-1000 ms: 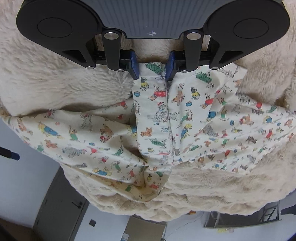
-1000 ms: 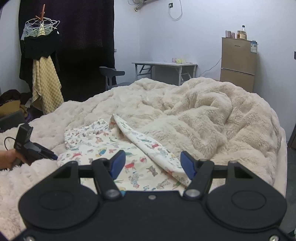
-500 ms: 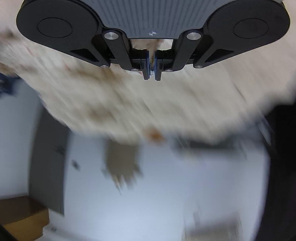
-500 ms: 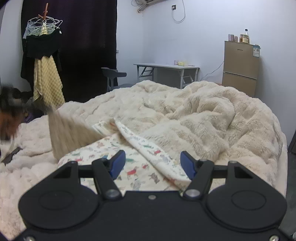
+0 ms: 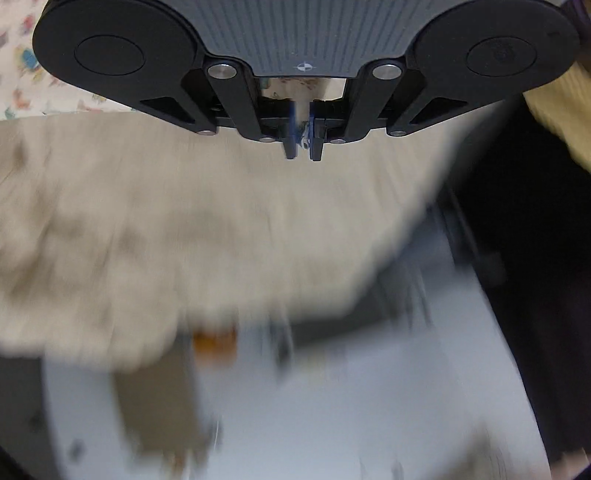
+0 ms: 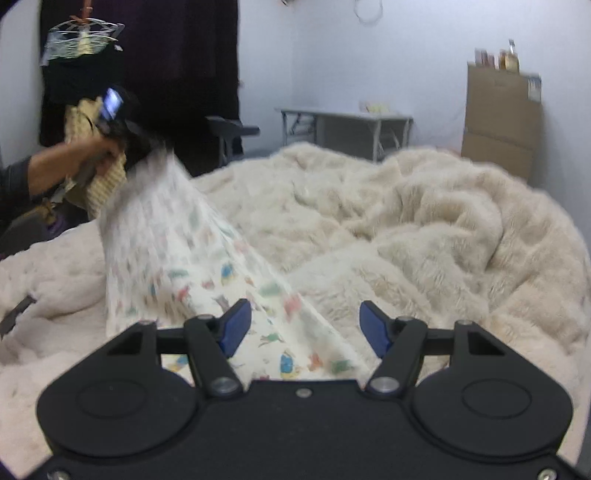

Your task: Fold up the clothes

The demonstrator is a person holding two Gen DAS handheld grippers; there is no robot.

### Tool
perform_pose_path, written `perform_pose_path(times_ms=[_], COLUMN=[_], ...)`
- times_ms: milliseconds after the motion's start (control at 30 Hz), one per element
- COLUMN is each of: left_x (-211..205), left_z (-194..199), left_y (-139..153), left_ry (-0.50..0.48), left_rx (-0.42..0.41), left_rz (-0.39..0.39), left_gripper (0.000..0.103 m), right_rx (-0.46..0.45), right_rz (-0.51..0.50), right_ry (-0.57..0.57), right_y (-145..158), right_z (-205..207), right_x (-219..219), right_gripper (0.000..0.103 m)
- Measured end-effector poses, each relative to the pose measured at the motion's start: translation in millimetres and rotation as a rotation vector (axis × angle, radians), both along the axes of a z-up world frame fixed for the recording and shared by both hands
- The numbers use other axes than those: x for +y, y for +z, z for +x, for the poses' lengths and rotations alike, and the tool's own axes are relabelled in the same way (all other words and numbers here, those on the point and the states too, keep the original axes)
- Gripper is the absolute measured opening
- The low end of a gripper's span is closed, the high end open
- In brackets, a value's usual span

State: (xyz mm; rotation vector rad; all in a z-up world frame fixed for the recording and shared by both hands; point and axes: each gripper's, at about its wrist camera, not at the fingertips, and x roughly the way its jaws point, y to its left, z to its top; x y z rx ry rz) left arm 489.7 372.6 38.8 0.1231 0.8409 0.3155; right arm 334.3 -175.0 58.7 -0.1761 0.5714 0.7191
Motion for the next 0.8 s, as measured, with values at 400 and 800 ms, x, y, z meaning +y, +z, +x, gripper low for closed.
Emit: perform_pose_path(times_ms=[400,800], left_x=[56.0,19.9], left_z=[-110.4,-97.4], left_y=[-82.6,-101.1], left_ry=[-0.023,-0.115], left_rx=[0.058,-0.021], left_rz=[-0.443,-0.303], left_gripper=[0.070,0.016], right_rx=[0.193,0.257], right_rz=[-0.066,0.110], right_ry=[0.039,-0.069], right_y=[-40.9,-41.2], right_z=[49.6,80.7], right_x=[4.4,-27.7], right_gripper=[0.065,0.004])
